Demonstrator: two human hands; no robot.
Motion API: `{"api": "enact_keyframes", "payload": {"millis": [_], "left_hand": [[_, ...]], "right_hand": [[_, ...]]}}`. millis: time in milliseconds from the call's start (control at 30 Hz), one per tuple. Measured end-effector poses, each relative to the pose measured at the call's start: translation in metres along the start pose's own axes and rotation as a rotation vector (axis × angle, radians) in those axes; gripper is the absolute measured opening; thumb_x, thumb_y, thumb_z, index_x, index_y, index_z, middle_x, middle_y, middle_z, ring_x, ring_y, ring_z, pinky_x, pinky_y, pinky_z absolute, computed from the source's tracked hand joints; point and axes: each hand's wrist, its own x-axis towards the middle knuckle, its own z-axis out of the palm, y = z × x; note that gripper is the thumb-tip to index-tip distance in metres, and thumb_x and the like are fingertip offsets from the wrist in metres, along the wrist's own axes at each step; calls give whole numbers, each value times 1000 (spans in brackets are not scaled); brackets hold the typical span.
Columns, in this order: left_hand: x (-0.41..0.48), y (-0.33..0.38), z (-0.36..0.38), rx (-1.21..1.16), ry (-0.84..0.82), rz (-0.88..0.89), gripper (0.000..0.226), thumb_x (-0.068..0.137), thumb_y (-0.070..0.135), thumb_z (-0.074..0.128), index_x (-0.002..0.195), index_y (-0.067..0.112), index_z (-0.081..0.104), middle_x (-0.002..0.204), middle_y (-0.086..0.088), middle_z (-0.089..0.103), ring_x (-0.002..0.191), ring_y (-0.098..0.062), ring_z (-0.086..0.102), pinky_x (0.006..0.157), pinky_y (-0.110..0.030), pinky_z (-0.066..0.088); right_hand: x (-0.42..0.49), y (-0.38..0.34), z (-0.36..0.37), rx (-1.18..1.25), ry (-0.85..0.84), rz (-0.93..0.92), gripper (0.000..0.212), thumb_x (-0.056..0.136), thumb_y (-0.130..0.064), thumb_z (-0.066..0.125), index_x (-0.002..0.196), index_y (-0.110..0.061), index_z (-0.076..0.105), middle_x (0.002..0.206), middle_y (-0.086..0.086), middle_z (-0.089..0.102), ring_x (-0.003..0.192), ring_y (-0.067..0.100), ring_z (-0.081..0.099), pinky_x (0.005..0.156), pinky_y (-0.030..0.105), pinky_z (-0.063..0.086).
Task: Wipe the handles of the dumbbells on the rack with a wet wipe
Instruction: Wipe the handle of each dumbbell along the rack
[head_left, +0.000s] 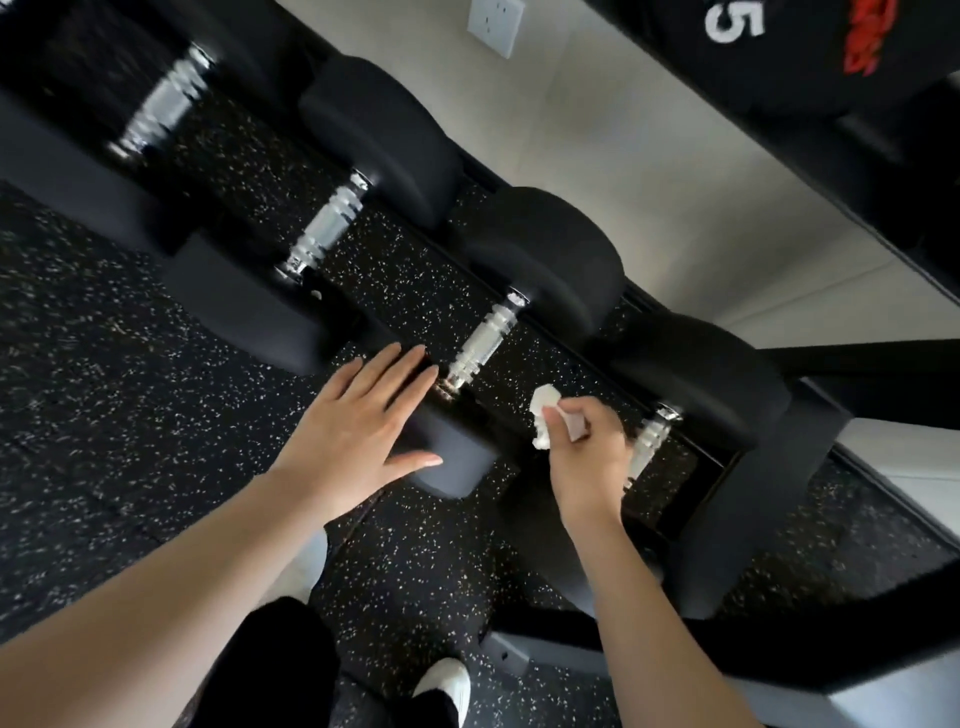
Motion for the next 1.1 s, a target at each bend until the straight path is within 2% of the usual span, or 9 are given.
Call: {"api": "enact_keyframes", "payload": {"millis": [167, 267, 333, 500, 600, 733, 933, 1033, 1100], "left_hand": [[6, -26, 2, -42, -37, 88, 84, 84, 67, 26, 144, 9, 40, 150, -10, 39, 138, -27, 37, 108, -46, 35], [5, -32, 8, -97, -21, 116, 83, 84, 67, 27, 146, 12, 35, 150, -10, 39, 138, -27, 38, 108, -44, 28], [5, -33, 13, -130, -9, 112, 82, 85, 67, 26, 147, 14, 30, 151, -9, 37, 138, -26, 37, 109, -43, 29], [4, -33, 21, -191, 38, 112, 81, 87, 65, 27, 148, 13, 30, 154, -9, 33, 139, -26, 35, 106, -43, 37], [4, -33, 23, -211, 52, 110, 80, 88, 65, 27, 148, 13, 33, 154, -8, 33, 140, -25, 33, 105, -42, 39], [5, -34, 24, -228, 67, 112, 80, 87, 65, 29, 148, 15, 33, 153, -7, 35, 140, -25, 33, 102, -41, 41], [5, -35, 26, -248, 65, 110, 79, 86, 66, 30, 147, 16, 32, 151, -6, 37, 140, -25, 34, 98, -44, 46], [4, -34, 26, -251, 65, 105, 80, 86, 66, 29, 148, 16, 31, 152, -6, 37, 140, -25, 33, 98, -43, 46], [5, -34, 26, -249, 61, 105, 80, 86, 66, 29, 148, 15, 32, 152, -6, 36, 140, -25, 33, 97, -43, 46]], "right_hand": [[24, -47, 47, 29, 113, 56, 10, 86, -17, 65, 93, -10, 65, 100, 5, 61, 83, 15, 54, 77, 24, 42], [44, -66, 68, 65, 259, 115, 10, 86, -15, 65, 95, -9, 66, 106, 8, 62, 84, 13, 53, 78, 24, 43], [58, -73, 79, 85, 345, 166, 11, 86, -14, 65, 95, -9, 67, 106, 11, 63, 89, 21, 58, 81, 28, 46], [72, -80, 96, 112, 478, 248, 14, 86, -15, 66, 97, -7, 68, 106, 11, 65, 93, 22, 60, 71, 11, 35], [75, -79, 100, 128, 521, 258, 11, 84, -12, 68, 93, -6, 68, 104, 11, 65, 90, 20, 59, 69, 9, 33], [75, -75, 97, 14, 454, 204, 11, 84, -13, 68, 93, -8, 70, 101, 10, 67, 90, 24, 63, 68, 12, 36], [63, -69, 84, -82, 205, 119, 13, 82, -11, 69, 94, -8, 70, 105, 3, 66, 92, 15, 58, 74, 10, 33], [48, -62, 86, -53, 91, 138, 8, 78, -11, 72, 85, -13, 70, 103, 4, 67, 97, 20, 60, 85, 27, 47], [37, -59, 87, -51, 5, 167, 8, 77, -13, 74, 82, -17, 69, 102, 3, 67, 98, 25, 59, 86, 37, 50]]}}
